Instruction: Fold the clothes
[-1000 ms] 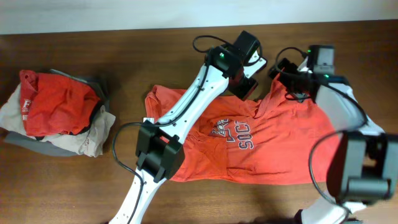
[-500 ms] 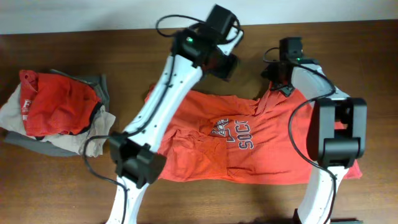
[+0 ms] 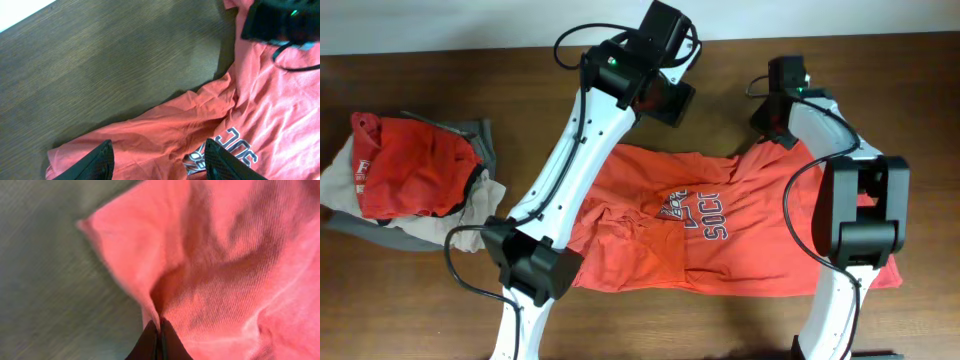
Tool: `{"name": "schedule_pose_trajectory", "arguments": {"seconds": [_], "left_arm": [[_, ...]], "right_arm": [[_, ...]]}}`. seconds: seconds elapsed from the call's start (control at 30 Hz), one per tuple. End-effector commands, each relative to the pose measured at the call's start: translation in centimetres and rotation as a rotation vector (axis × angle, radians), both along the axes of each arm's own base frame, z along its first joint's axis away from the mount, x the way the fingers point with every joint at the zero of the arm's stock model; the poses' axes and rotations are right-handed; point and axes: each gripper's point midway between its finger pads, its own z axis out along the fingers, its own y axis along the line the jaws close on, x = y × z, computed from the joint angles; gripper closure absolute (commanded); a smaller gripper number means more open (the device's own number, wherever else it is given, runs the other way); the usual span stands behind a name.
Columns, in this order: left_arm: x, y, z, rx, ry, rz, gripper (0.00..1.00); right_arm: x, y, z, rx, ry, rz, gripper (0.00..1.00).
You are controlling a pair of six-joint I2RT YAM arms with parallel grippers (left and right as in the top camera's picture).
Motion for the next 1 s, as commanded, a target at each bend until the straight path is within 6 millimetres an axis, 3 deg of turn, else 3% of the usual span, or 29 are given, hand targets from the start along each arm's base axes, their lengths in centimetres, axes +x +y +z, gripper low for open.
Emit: {"name": "schedule_pose_trajectory", "arguments": {"seconds": [0.0, 0.13, 0.43, 0.7, 0.97], "left_arm": [[0.1, 0.9, 1.4, 0.002, -0.029, 0.033, 0.43], [-0.1, 1.1, 1.3, 0.009, -0.02, 0.033, 0.43], [-0.2, 1.2, 1.2, 0.013, -0.014, 0.033, 0.42], [-0.3, 1.2, 1.1, 0.014, -0.01, 0.032, 0.43], [-0.5, 1.4, 1.0, 0.029, -0.003, 0.02, 0.43]], "right_arm": [[1.3, -1.2, 3.2, -0.04, -0.04, 0.005, 0.96], [0.5, -2.4, 5.6, -0.041, -0.026, -0.019, 0.96], [-7.6, -5.6, 6.2, -0.008, 0.242, -0.146, 0.96], [-13.8, -5.8, 6.8, -0.041, 0.487, -0.147, 0.96], [-17.1, -5.3, 7.7, -0.036, 0.623, -0.14, 0.96]]}}
